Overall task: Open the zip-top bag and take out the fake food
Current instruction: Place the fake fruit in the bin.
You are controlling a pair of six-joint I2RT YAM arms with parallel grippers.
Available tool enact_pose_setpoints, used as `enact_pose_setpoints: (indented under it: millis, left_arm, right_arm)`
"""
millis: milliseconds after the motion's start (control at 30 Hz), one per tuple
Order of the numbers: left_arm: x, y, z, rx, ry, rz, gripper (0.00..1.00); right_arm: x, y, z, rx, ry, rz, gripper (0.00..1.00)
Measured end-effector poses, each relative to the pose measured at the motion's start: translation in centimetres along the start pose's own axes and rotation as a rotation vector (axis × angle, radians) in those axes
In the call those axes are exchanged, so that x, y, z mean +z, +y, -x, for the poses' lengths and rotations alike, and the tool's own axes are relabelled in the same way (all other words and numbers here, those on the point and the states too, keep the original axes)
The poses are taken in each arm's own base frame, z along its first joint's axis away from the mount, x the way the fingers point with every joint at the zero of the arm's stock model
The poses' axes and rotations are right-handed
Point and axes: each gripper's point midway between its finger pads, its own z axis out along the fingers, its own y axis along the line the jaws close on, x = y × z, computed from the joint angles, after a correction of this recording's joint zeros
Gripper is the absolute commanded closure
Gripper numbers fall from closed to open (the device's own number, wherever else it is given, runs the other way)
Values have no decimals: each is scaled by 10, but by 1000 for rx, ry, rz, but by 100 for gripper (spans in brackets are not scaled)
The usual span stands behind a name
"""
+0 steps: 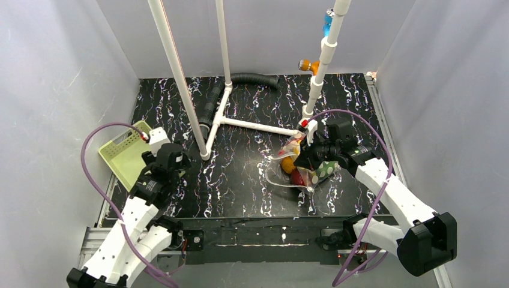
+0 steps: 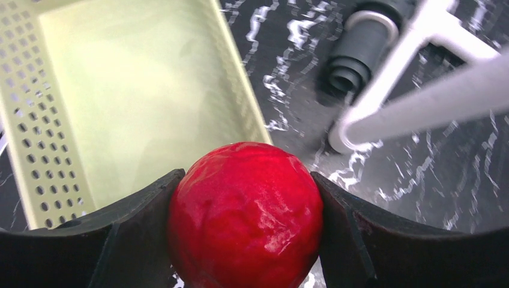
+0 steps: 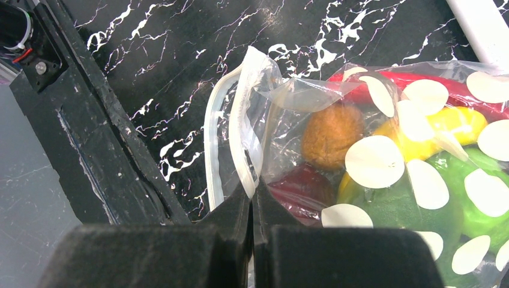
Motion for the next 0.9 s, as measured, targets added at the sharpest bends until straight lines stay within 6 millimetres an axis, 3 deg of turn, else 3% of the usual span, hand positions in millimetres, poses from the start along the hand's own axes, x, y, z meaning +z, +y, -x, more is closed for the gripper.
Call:
enact_pose_setpoints:
  millis: [200,500,767,900]
  left_arm:
    - [18,31,0,-138,36,152,100]
    - [42,60,-6,-280,124,323,75]
    - [48,73,-11,-367,155,371,55]
    - [50,77,-15,-387,172,398,26]
  right_arm:
    - [0,0,0,1,0,0,99]
    - [0,0,0,1,0,0,99]
    - [0,0,0,4,0,1,99]
    - [0,0,0,4,0,2,99]
